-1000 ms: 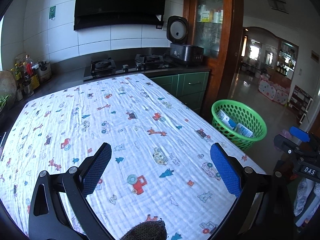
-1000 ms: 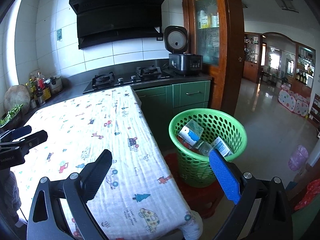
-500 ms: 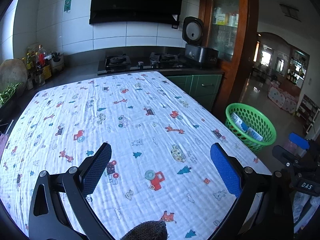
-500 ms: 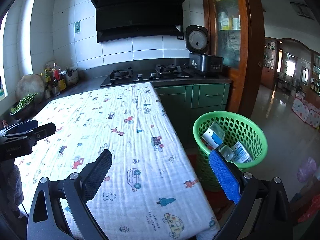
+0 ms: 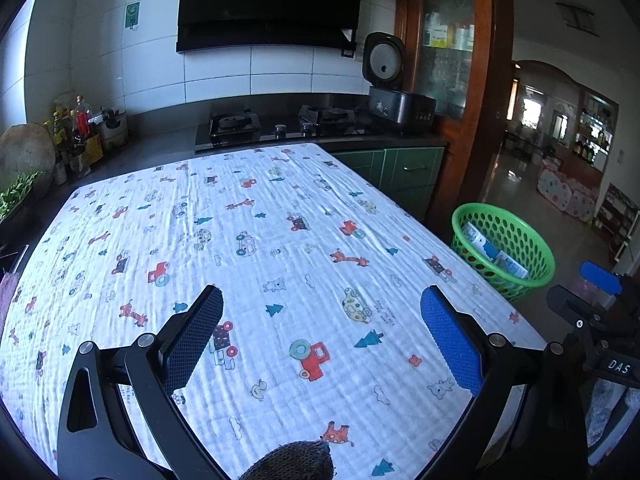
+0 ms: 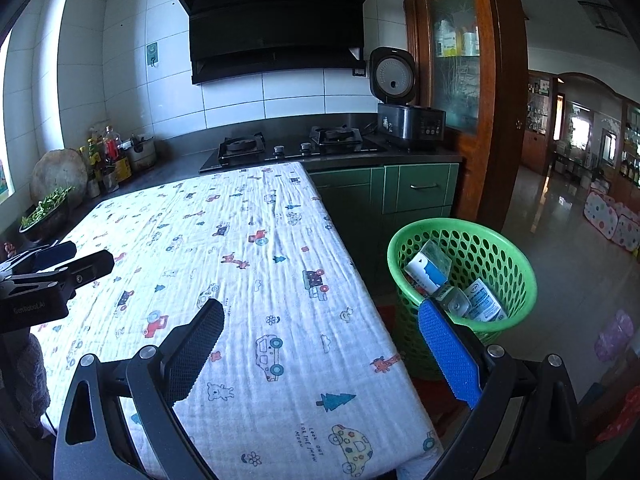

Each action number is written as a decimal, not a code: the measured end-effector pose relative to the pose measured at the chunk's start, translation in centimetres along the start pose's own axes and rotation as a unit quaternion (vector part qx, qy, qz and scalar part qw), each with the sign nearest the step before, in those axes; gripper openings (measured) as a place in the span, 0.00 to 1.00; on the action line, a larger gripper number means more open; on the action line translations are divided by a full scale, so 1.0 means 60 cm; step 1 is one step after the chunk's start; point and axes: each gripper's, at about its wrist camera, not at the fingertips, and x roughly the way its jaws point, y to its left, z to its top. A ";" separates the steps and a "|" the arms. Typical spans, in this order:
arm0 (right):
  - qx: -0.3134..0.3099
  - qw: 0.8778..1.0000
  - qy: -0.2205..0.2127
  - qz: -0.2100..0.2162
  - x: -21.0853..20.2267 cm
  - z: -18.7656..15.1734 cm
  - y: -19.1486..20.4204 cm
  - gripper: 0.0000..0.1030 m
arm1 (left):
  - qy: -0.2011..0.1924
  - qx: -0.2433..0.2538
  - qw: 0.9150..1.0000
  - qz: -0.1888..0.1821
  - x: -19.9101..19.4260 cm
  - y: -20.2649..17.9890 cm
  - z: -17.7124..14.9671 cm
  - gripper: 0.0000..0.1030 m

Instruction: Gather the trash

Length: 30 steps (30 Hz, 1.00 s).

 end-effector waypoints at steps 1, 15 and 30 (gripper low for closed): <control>0.000 1.000 -0.001 0.001 0.000 0.000 0.000 0.92 | -0.001 0.000 1.000 0.001 -0.001 0.001 0.001 0.95; 0.000 1.000 -0.001 0.000 -0.003 0.000 0.001 0.92 | -0.004 0.000 1.000 0.003 -0.002 0.001 0.002 0.95; 0.004 1.000 0.000 0.002 -0.001 -0.001 0.000 0.92 | -0.005 0.001 1.000 0.006 0.001 -0.001 0.002 0.95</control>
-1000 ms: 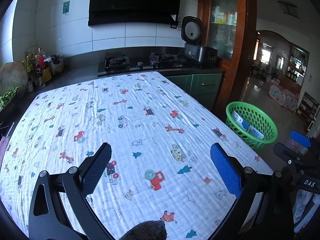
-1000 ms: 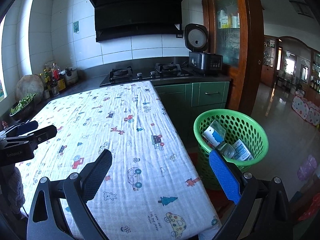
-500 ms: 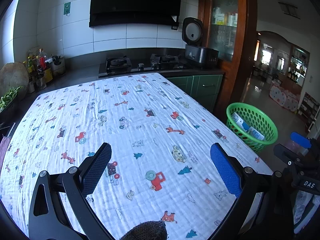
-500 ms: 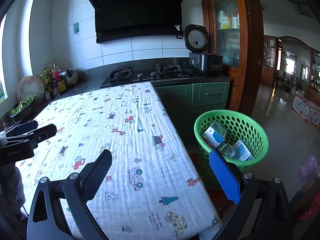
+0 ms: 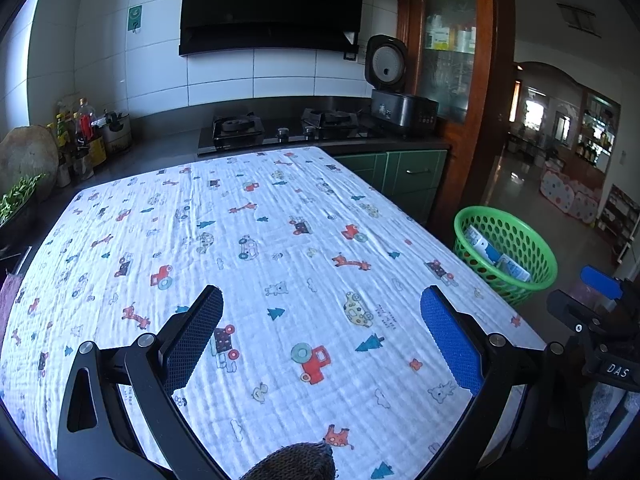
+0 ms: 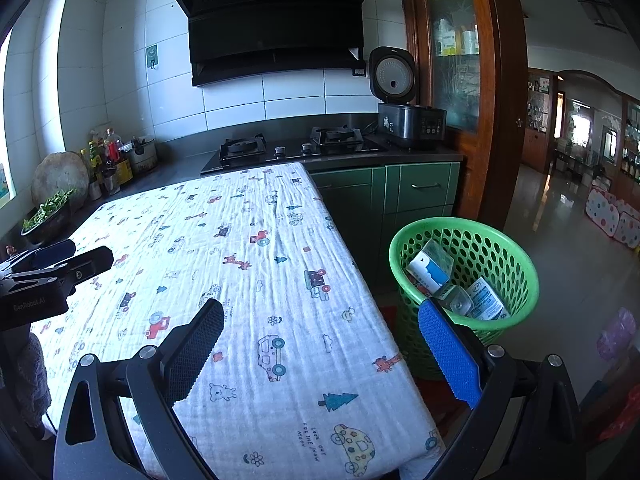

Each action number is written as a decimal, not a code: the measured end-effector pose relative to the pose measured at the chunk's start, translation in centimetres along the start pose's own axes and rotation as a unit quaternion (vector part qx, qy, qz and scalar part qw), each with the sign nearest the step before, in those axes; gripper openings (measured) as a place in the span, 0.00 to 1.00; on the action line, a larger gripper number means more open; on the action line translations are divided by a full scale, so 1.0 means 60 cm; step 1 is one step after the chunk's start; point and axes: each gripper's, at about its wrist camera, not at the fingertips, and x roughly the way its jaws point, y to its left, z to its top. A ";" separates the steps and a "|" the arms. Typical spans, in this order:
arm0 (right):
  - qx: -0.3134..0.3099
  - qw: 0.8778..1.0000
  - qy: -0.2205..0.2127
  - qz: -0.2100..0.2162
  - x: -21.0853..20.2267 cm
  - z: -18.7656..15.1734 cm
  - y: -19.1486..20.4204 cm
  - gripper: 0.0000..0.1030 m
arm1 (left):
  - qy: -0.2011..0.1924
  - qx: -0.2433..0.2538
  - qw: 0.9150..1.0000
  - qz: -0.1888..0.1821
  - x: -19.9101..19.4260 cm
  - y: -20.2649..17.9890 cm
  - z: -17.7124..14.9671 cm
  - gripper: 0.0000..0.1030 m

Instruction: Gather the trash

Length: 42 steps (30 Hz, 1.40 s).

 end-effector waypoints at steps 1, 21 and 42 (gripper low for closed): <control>0.000 1.000 0.000 0.000 0.000 0.000 0.000 0.92 | 0.000 0.000 1.000 0.000 0.000 0.000 0.000 0.95; 0.000 1.000 -0.002 0.004 0.003 0.002 0.005 0.92 | -0.002 0.001 1.000 0.001 0.000 -0.003 0.001 0.95; 0.001 1.000 -0.001 0.009 0.005 -0.001 0.007 0.92 | -0.005 0.004 1.000 0.001 -0.007 -0.004 0.001 0.95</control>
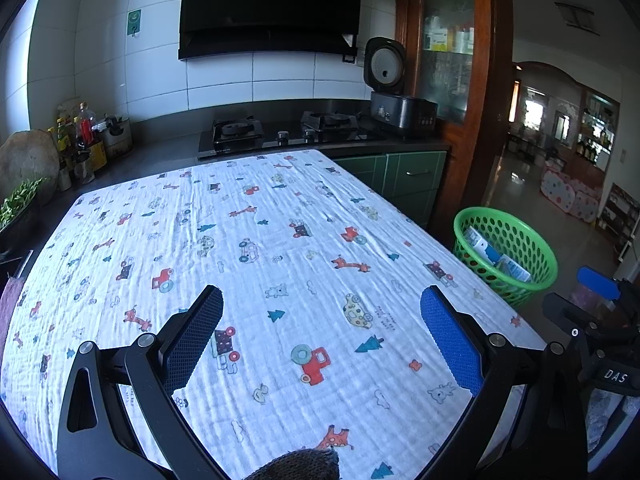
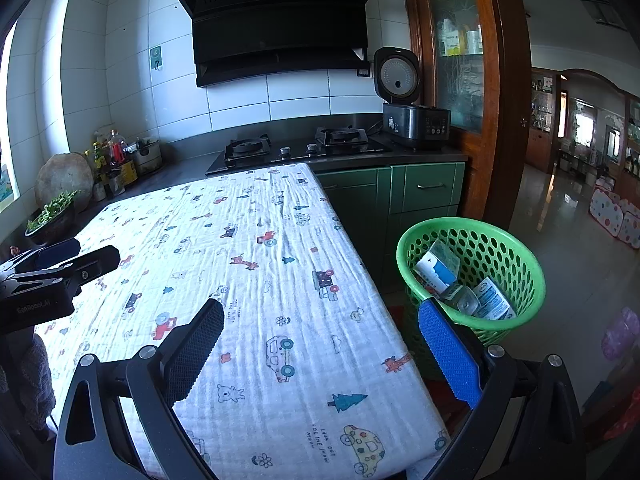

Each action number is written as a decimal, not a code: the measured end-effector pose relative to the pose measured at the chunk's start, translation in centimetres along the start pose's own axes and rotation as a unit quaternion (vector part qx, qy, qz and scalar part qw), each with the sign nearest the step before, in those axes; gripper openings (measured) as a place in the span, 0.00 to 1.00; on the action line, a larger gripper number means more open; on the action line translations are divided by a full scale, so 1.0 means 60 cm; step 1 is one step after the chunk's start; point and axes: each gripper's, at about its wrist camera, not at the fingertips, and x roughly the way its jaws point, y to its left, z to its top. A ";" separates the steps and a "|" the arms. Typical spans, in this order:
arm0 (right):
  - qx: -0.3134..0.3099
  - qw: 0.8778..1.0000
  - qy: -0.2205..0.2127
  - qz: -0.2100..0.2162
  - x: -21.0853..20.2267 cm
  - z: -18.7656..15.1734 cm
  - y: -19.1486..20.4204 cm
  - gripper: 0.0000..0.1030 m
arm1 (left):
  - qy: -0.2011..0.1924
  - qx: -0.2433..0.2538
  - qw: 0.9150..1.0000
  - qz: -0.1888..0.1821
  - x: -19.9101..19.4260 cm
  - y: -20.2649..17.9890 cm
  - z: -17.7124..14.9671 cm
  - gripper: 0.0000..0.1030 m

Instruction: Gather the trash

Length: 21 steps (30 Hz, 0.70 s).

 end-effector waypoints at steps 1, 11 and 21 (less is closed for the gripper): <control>-0.001 1.000 0.000 0.000 0.000 0.000 0.001 0.92 | 0.000 0.000 1.000 -0.001 0.000 0.000 0.000 0.95; 0.001 1.000 -0.001 0.004 -0.002 -0.003 0.004 0.92 | -0.001 0.002 1.000 0.001 -0.002 -0.004 0.000 0.95; -0.001 1.000 0.001 0.006 -0.003 -0.002 0.007 0.92 | 0.001 0.004 1.000 0.007 0.000 -0.006 -0.001 0.95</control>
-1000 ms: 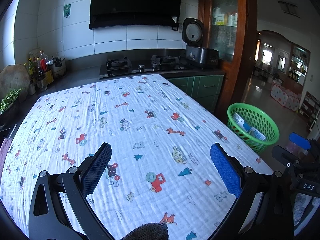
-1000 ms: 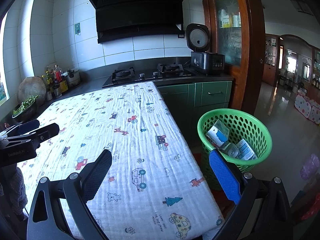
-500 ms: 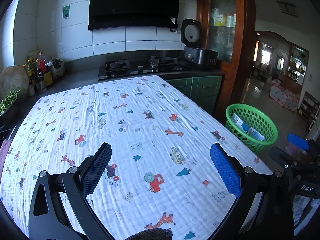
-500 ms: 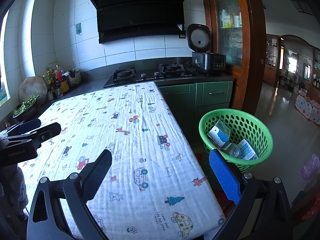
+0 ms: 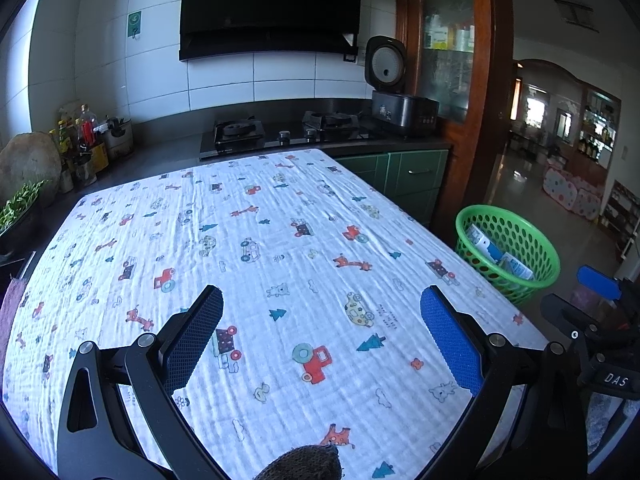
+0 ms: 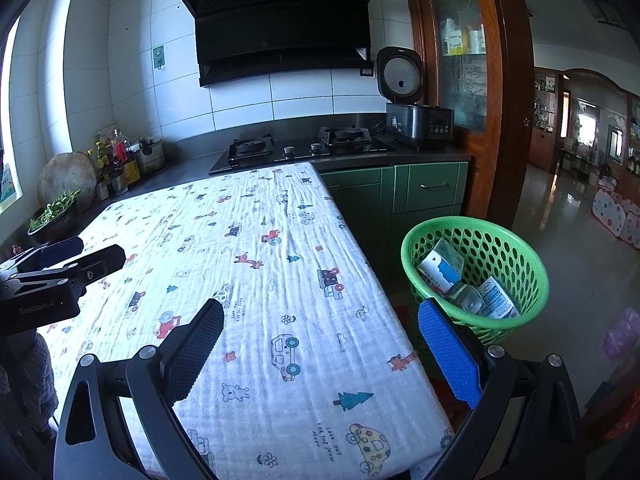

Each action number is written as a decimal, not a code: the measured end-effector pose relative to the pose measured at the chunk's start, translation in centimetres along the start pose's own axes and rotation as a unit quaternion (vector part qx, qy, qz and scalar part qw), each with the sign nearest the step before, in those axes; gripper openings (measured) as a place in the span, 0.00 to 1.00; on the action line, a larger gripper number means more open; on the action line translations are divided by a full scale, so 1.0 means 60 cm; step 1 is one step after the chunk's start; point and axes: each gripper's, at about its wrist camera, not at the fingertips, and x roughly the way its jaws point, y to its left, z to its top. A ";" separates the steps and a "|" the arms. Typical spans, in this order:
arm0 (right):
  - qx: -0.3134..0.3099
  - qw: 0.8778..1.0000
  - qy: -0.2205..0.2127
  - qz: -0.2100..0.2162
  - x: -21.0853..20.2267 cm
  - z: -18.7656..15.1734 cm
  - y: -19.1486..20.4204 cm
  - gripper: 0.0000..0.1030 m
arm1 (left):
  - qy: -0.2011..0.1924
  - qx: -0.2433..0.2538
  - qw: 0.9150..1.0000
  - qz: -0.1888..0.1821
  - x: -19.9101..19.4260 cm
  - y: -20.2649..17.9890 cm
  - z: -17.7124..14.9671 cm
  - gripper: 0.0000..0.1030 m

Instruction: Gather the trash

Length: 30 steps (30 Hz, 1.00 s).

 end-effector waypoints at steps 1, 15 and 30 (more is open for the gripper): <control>0.000 1.000 0.000 0.001 0.000 0.000 0.000 0.92 | 0.000 -0.001 1.000 0.000 0.000 0.000 0.000 0.95; 0.000 1.000 0.001 0.002 0.001 -0.002 0.001 0.92 | 0.005 -0.005 1.000 0.000 0.004 0.004 -0.005 0.95; 0.000 1.000 0.004 0.003 0.004 -0.006 0.002 0.92 | 0.011 -0.011 1.000 0.005 0.008 0.010 -0.009 0.95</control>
